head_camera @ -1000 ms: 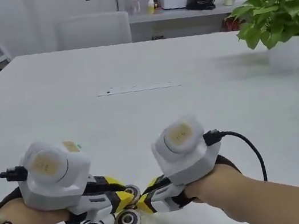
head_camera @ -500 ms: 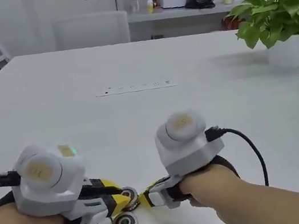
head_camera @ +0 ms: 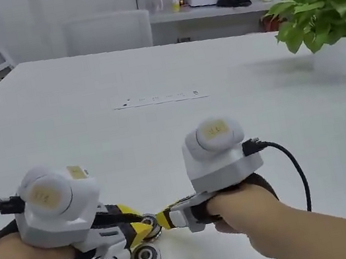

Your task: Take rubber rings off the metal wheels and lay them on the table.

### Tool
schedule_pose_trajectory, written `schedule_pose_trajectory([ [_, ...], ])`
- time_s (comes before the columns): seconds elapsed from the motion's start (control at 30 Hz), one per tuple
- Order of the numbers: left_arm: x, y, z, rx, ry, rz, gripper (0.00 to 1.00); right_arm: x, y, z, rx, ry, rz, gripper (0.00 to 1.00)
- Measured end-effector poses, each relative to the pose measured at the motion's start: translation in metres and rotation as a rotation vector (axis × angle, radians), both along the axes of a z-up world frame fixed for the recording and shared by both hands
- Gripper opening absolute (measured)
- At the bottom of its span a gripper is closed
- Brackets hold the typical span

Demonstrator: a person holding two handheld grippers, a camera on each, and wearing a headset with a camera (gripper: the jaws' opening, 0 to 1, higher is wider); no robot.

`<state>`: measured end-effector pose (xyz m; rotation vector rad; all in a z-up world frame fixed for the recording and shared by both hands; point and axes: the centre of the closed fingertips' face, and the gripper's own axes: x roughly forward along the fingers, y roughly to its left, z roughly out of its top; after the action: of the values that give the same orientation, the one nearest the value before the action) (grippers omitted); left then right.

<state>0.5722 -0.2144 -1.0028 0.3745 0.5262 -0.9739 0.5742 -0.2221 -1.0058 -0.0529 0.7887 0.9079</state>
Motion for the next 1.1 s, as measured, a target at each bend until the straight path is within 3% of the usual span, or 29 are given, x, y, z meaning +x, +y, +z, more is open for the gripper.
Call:
schedule_pose_trajectory([
  [0.4,0.000,0.000,0.000,-0.001,-0.001,0.003,0.13,-0.003,0.007,0.004,0.023,-0.014,0.033,0.00],
  [0.47,0.000,0.000,0.000,-0.004,-0.002,0.005,0.13,-0.005,0.013,0.008,0.058,-0.013,0.044,0.00],
  [0.5,-0.001,0.000,0.000,-0.007,-0.002,0.006,0.13,-0.009,0.025,0.019,0.132,-0.022,0.079,0.00],
  [0.53,-0.001,0.000,0.000,-0.007,-0.003,0.008,0.13,-0.007,0.027,0.022,0.149,-0.015,0.055,0.00],
  [0.6,0.000,0.000,0.000,-0.007,-0.004,0.006,0.13,-0.004,0.023,0.016,0.077,-0.033,0.049,0.00],
  [0.67,0.000,0.000,0.000,-0.009,-0.004,0.007,0.13,-0.004,0.021,0.013,0.076,-0.029,0.043,0.00],
  [0.73,-0.001,0.000,0.000,-0.007,-0.003,0.003,0.13,-0.004,0.017,0.010,0.093,0.018,0.011,0.00],
  [0.97,-0.002,0.004,0.001,0.007,-0.001,-0.031,0.14,0.001,0.009,0.005,0.051,0.008,-0.010,0.00],
  [1.1,0.001,0.007,0.008,-0.002,-0.018,-0.033,0.15,0.000,0.012,0.008,0.044,-0.016,0.000,0.00],
])
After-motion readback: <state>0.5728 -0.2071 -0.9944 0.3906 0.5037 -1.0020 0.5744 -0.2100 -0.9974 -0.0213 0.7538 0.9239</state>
